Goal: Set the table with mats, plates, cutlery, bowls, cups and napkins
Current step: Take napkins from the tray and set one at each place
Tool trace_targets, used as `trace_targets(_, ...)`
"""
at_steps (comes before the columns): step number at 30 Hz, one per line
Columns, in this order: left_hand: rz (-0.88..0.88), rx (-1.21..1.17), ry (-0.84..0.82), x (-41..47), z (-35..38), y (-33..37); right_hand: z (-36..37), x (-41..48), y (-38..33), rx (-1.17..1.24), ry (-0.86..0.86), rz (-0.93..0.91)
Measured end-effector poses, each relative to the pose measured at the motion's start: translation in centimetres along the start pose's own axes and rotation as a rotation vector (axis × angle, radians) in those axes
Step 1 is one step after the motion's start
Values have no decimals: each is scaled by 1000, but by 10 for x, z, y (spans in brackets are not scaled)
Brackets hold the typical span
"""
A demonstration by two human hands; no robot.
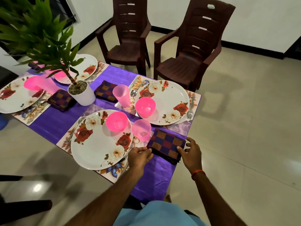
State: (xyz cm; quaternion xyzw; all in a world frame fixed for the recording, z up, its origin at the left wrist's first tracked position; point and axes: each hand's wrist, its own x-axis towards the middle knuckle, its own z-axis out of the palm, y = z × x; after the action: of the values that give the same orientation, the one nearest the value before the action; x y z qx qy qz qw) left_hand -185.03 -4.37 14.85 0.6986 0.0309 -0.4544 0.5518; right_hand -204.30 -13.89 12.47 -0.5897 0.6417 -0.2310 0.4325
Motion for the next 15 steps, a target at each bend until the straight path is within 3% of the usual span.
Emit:
trace_targets(9, 165, 237, -62, -22, -32, 8, 9, -23, -12, -300, 113, -325)
trace_targets(15, 322, 413, -48, -18, -62, 23, 29, -40, -27, -310, 7, -442)
